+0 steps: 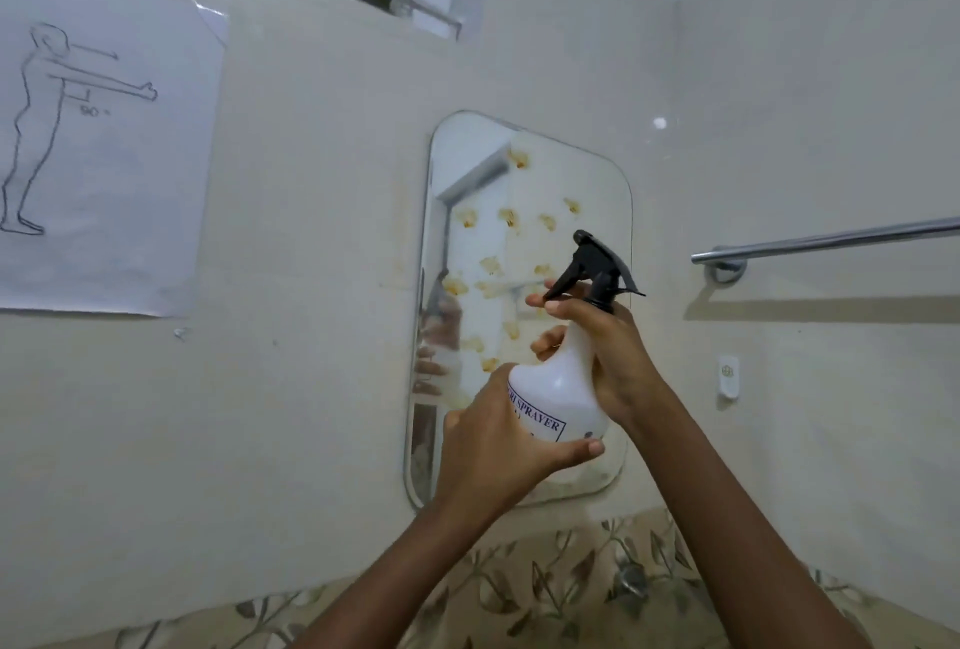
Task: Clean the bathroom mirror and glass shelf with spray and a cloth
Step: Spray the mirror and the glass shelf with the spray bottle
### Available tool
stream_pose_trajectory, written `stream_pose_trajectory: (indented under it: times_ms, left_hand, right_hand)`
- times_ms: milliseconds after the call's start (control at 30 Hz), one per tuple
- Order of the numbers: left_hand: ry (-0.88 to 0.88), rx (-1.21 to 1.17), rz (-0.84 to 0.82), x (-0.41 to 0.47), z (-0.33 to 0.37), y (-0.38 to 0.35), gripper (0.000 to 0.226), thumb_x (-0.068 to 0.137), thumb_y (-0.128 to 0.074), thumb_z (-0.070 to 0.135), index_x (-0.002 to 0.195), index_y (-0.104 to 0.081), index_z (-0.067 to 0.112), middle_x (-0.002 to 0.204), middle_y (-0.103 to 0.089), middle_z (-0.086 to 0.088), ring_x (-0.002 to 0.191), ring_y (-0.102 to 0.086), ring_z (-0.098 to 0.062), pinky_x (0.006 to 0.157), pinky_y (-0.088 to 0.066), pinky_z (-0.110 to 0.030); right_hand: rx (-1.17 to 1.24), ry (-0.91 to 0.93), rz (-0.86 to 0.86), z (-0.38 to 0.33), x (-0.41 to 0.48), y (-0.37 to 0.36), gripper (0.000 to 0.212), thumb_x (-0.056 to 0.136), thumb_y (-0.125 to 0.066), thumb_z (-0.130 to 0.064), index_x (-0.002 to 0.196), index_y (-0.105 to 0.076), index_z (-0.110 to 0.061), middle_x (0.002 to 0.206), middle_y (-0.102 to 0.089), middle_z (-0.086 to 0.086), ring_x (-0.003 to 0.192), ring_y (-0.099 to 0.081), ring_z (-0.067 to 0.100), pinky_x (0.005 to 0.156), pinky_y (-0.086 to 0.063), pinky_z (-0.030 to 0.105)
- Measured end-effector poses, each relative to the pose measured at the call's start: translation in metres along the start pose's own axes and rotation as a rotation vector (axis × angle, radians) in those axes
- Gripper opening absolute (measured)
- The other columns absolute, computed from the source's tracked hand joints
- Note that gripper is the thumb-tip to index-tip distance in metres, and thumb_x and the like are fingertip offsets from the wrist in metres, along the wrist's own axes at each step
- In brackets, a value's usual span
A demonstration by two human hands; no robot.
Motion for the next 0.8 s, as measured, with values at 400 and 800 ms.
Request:
stream_pose_trajectory:
  times_ms: [400, 800]
  left_hand:
    - [-0.281, 0.443, 0.240, 0.076, -0.015, 0.087, 0.067, 0.073, -0.029, 0.071, 0.113, -0.061, 0.028, 0.117, -0.064, 0.007, 0.111, -0.056, -0.015, 0.095, -0.041, -0.037]
    - [-0.569, 1.170, 0.237, 0.097, -0.106, 0.128, 0.068, 0.079, -0.041, 0.058, 0.141, -0.034, 0.031, 0.150, -0.033, -0.013, 0.138, -0.024, -0.035, 0.107, -0.023, -0.057]
  right_hand:
    - [-0.053, -0.030, 0.128, -0.040, 0.063, 0.006, 0.010, 0.076, -0.060, 0.001, 0.085, -0.063, -0.002, 0.086, -0.067, 0.015, 0.036, -0.037, 0.016, 0.040, -0.037, 0.024]
    - [-0.244, -0.027, 0.057, -0.060, 0.078, 0.028, 0.008, 0.084, -0.055, -0.008, 0.085, -0.060, -0.002, 0.079, -0.066, 0.014, 0.037, -0.035, 0.015, 0.039, -0.036, 0.022]
Point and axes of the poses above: each hand's wrist, its own x-axis towards the middle knuckle, its own y-axis out of the back of the hand, z = x × y, the point moved 1 cm from there along x, towards the middle knuckle
